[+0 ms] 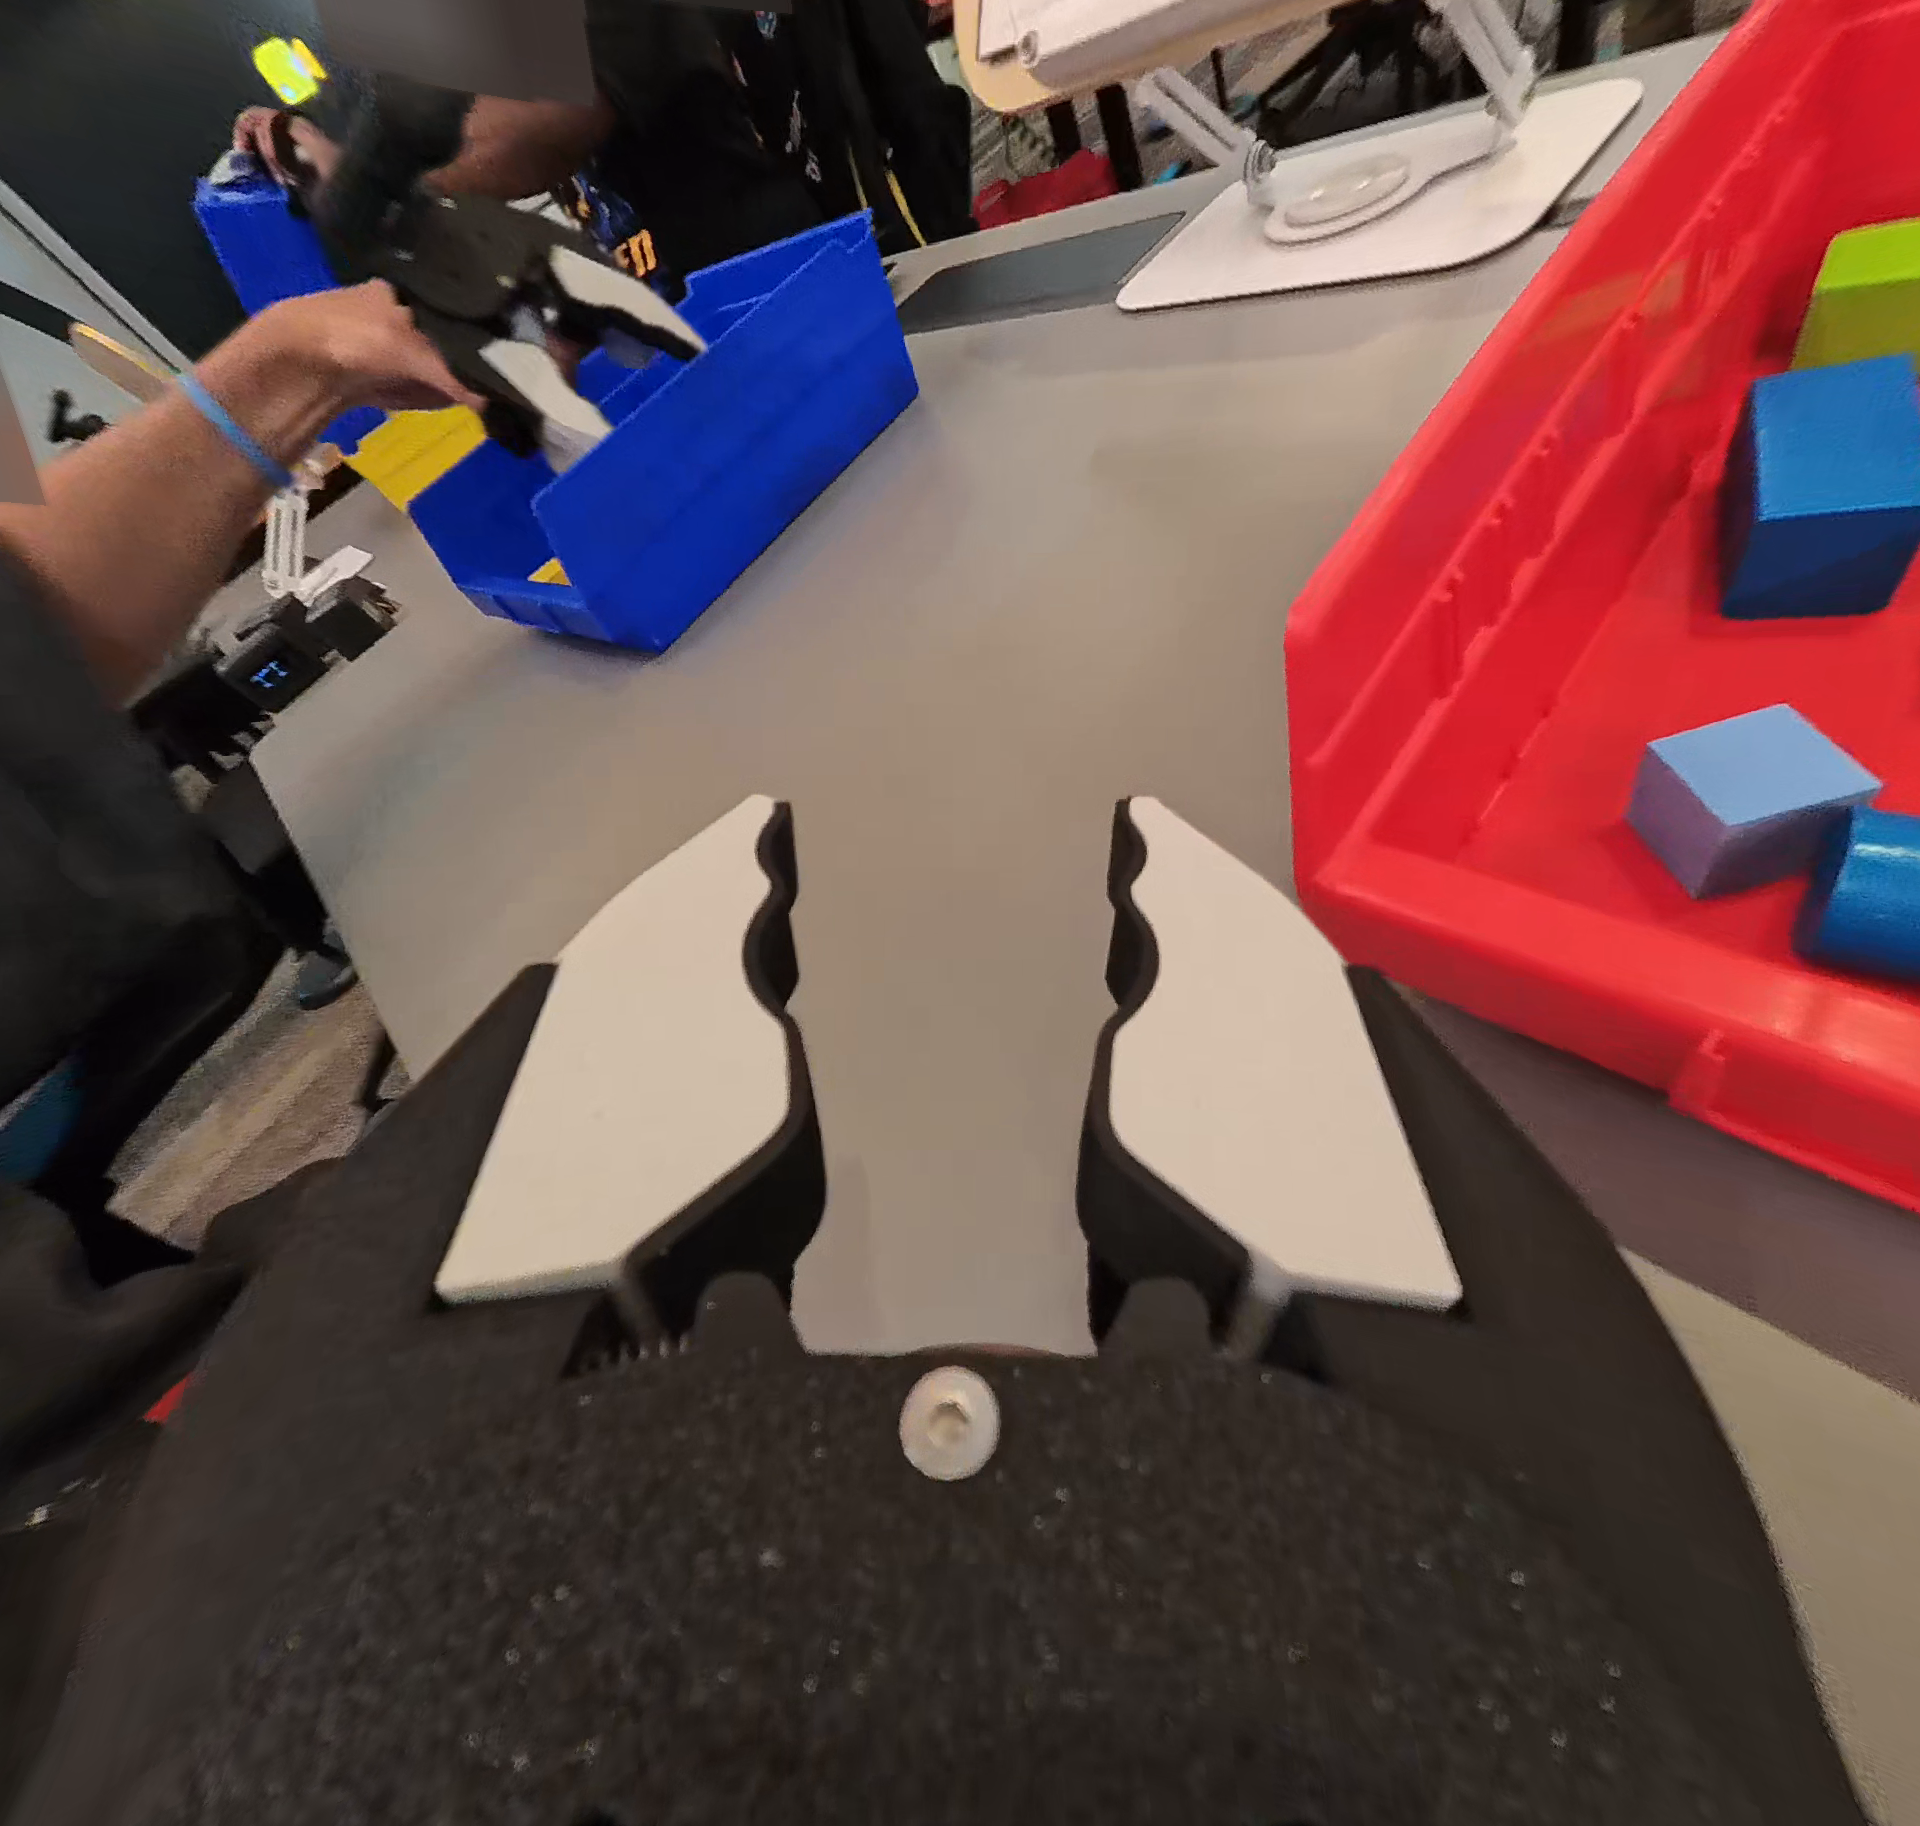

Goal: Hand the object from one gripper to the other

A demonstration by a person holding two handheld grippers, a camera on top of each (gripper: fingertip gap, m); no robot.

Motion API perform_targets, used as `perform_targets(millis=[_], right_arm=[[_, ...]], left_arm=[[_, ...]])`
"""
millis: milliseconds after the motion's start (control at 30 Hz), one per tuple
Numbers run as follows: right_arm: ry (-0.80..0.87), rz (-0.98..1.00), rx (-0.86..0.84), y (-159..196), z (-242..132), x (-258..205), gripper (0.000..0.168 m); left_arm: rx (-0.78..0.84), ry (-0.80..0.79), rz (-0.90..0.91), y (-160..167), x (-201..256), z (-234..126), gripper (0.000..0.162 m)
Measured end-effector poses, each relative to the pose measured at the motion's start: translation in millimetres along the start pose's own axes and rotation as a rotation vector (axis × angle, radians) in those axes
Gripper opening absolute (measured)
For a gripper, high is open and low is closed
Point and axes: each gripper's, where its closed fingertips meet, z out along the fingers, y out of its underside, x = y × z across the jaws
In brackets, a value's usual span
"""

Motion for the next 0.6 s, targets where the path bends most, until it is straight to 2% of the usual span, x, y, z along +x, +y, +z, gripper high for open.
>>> perform_targets(millis=[133, 267, 367, 500, 600], right_arm=[[-0.005, 0.006, -0.025, 10, 7, 4, 0.058], [-0.031, -0.012, -0.040, 15, 12, 3, 0.058], [-0.074, -0.013, -0.057, 18, 17, -4, 0.060], [-0.079, -0.056, -0.087, 23, 18, -8, 0.060], [-0.076, -0.069, -0.102, 25, 17, -9, 0.060]], left_arm=[[-0.068, -0.002, 0.071, 12, -18, 32, 0.087], [-0.106, 0.039, 0.070, 16, -27, 52, 0.086], [-0.130, 0.085, 0.083, 18, -22, 63, 0.072], [-0.148, 0.093, 0.091, 22, -20, 61, 0.072], [-0.157, 0.048, 0.076, 27, -21, 46, 0.072]])
